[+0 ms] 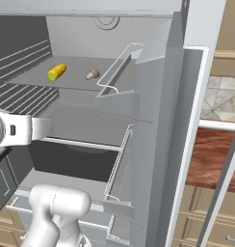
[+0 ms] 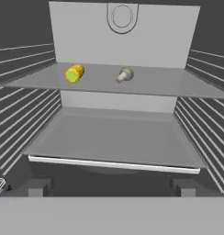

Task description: Gather the corn and mushroom from the fridge and place them on a tray on the dining counter. Then gather the chicken drumstick and fish from the fridge and place them on the other tray.

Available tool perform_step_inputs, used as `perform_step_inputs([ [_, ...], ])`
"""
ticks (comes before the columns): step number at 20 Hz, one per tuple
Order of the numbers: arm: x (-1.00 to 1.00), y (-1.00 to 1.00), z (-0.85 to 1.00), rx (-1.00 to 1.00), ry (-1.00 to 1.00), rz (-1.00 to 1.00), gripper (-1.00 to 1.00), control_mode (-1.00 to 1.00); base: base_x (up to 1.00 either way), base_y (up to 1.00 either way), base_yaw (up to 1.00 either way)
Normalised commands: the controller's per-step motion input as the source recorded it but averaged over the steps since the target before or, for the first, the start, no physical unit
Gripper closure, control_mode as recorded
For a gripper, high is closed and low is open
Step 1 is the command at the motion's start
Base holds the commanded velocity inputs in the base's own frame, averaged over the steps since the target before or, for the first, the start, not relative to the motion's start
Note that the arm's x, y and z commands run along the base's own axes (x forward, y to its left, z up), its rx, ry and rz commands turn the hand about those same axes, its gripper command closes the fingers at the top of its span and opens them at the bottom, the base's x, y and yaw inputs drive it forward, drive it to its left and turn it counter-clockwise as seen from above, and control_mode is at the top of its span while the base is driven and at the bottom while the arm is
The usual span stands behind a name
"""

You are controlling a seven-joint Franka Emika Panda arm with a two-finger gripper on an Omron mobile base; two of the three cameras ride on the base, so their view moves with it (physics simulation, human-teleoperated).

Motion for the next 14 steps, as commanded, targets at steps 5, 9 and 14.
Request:
perform_step_inputs([
  [5, 0.15, 0.0, 0.36, 0.0, 0.02, -0.02, -1.0, -1.0, 0.0, 0.0, 0.0],
  [9, 0.15, 0.0, 0.31, 0.0, 0.16, -0.03, -1.0, -1.0, 0.0, 0.0, 0.0],
  [14, 0.18, 0.0, 0.17, 0.0, 0.13, -0.01, -1.0, -1.0, 0.0, 0.0, 0.0],
])
